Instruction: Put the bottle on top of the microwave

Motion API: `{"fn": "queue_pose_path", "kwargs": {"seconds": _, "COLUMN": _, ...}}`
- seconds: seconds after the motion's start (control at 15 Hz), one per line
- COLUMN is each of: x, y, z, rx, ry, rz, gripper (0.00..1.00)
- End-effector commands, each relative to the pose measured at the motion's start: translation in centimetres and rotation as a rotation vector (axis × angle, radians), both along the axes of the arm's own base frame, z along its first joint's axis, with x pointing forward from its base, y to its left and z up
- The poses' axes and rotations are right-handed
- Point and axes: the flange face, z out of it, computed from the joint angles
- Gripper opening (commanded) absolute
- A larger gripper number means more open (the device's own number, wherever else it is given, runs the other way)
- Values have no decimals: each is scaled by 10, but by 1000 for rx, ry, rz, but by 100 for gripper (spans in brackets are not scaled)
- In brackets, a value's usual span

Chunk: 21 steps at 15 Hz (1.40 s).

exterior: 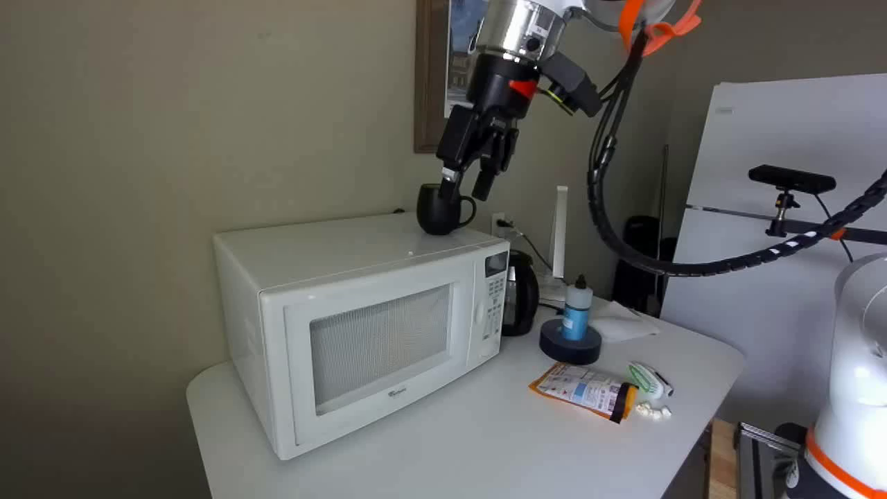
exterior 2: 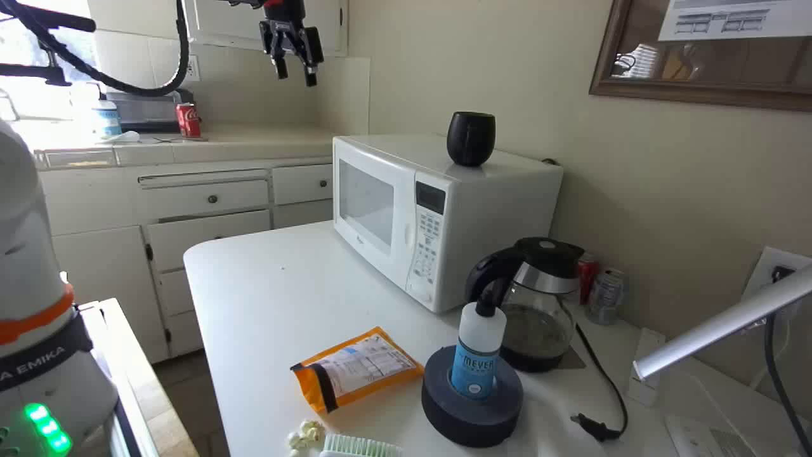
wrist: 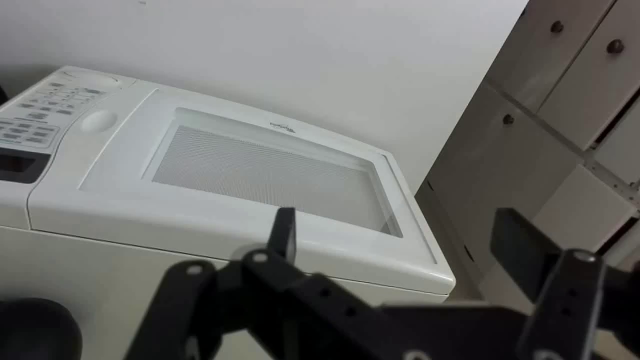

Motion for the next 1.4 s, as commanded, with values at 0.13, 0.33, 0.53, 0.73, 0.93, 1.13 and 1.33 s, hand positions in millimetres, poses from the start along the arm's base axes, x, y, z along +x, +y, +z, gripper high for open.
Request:
{"fn": "queue_pose_path", "kwargs": {"seconds": 0.13, "x": 0, "y": 0, "z": 1, "rx": 0, "ry": 0, "rz": 0, "gripper": 100}}
{"fn": "queue_pose_path", "kwargs": {"seconds": 0.33, "x": 0, "y": 0, "z": 1, "rx": 0, "ry": 0, "rz": 0, "gripper": 100}}
{"fn": "queue_pose_path", "kwargs": {"seconds": 0.53, "x": -1, "y": -28, "z": 3, "rx": -6, "ry": -21, "rz": -51, "gripper": 100}}
{"fn": "queue_pose_path", "kwargs": {"seconds": 0.73, "x": -4, "y": -87, "z": -7, "rx": 18, "ry": 11, "rz": -175, "gripper": 100}}
{"fn": "queue_pose_path", "kwargs": {"seconds": 0.93, "x": -10, "y": -146, "z": -26, "rx": 44, "ry": 49, "rz": -321, "gripper": 100}}
{"fn": "queue_pose_path", "kwargs": {"seconds": 1.13, "x": -22, "y": -204, "z": -52, "rx": 81, "ry": 109, "rz": -461, "gripper": 100}}
{"fn": "queue_pose_path", "kwargs": {"seconds": 1.33, "x": -48, "y": -258, "z": -83, "rx": 85, "ry": 169, "rz": -578, "gripper": 100}}
